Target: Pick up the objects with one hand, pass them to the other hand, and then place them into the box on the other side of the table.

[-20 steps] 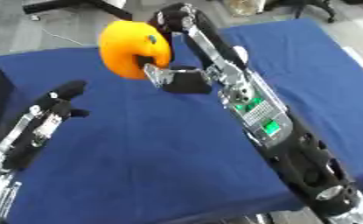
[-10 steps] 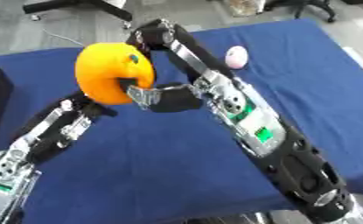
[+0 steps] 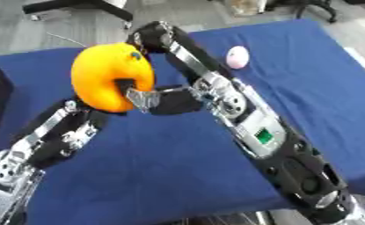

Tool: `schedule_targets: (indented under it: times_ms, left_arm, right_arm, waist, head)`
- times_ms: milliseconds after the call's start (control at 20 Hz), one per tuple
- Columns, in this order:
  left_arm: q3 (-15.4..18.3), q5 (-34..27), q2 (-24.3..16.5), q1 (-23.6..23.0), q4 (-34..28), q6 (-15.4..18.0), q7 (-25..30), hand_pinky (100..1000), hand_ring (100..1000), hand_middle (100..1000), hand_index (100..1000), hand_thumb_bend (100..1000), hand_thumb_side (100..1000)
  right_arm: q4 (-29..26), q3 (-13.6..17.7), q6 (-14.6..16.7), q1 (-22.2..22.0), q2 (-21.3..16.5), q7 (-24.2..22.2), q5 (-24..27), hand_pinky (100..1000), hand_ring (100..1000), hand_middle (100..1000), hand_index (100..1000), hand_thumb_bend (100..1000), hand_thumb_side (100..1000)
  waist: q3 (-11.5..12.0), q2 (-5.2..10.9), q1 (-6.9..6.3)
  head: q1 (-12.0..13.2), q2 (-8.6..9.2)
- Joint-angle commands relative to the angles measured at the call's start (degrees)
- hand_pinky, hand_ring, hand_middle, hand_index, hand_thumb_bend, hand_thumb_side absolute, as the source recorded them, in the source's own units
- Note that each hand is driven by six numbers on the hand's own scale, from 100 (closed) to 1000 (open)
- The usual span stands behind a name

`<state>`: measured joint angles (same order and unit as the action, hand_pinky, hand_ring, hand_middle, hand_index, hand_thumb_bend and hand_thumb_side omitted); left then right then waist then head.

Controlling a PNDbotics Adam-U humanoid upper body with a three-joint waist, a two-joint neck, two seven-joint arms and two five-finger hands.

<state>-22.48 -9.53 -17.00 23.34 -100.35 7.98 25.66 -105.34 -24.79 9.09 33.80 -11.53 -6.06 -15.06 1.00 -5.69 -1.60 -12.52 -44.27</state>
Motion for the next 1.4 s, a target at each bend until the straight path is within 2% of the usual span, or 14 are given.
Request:
schedule_targets:
  times_ms: [50, 350, 450, 750, 1000, 1400]
  left_arm:
    - [0.69, -1.3, -0.24, 0.5, -1.74, 0.75, -1.35, 808, 1000, 952, 909, 100, 653]
    - [0.79, -4.07, -0.12, 0.35, -2.42, 2.0, -2.41, 810, 1000, 957, 915, 177, 615]
    - [0.87, -3.99, -0.24, 0.17, -2.65, 2.5, -1.61, 813, 1000, 963, 920, 235, 581]
    - [1.15, -3.18, -0.68, -0.59, -3.44, 4.55, 2.71, 822, 1000, 971, 934, 315, 567]
    - [1.48, -3.75, -0.59, -0.5, -3.34, 4.94, 3.99, 818, 1000, 966, 930, 304, 568]
    - [1.38, -3.29, 0.18, 0.7, -2.39, 3.91, -1.98, 816, 1000, 967, 928, 250, 595]
  right_arm:
    - [-0.8, 0.05, -0.03, 0.54, -0.22, -0.17, 0.24, 478, 252, 365, 327, 100, 100]
    - [0.51, 0.06, -0.48, 0.09, -0.2, 0.23, 0.76, 472, 248, 361, 326, 100, 100]
    - [0.94, 0.19, -0.64, -0.06, -0.14, 0.46, 1.04, 471, 247, 360, 325, 100, 100]
    - [2.13, 1.02, -1.53, -0.28, -0.14, 1.3, 2.18, 466, 246, 358, 324, 100, 100]
    - [2.48, 0.7, -1.71, -0.27, -0.16, 0.5, 2.45, 465, 241, 357, 323, 100, 100]
    - [2.26, -0.72, -1.48, -0.01, -0.18, -1.85, 3.27, 463, 235, 355, 322, 100, 100]
  waist:
    - [-0.08, 0.57, 0.15]
    - [-0.22, 0.54, 0.25]
    - [-0.27, 0.53, 0.25]
    - [-0.37, 0.46, 0.3]
    - [-0.28, 0.48, 0.38]
    - [-0.34, 0.46, 0.58]
  head:
    - [-0.23, 0.15]
    - [-0.42, 0.15]
    - [-0.57, 0.15]
    - [-0.93, 0.15]
    - [-1.22, 0.15]
    - [-1.22, 0.15]
